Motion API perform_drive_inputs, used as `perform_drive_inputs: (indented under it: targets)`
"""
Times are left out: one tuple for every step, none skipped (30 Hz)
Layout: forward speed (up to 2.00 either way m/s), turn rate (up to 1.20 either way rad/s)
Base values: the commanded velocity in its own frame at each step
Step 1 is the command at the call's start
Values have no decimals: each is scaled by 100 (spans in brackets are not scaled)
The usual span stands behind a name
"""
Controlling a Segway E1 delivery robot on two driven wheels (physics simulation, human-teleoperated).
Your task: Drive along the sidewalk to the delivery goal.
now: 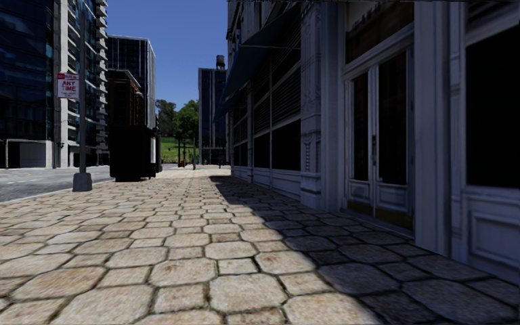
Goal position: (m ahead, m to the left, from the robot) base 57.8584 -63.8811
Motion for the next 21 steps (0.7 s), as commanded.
perform_drive_inputs:
  targets:
    - [145, 103]
    - [146, 103]
    - [146, 100]
    - [146, 99]
    - [146, 99]
    - [146, 94]
    - [147, 0]
    - [147, 0]
    - [147, 0]
    - [147, 0]
    - [147, 0]
    - [147, 0]
    - [147, 0]
    - [147, 0]
    - [147, 0]
    - [147, 0]
    - [147, 0]
    - [147, 0]
    - [147, 0]
    - [147, 0]
    - [147, 0]
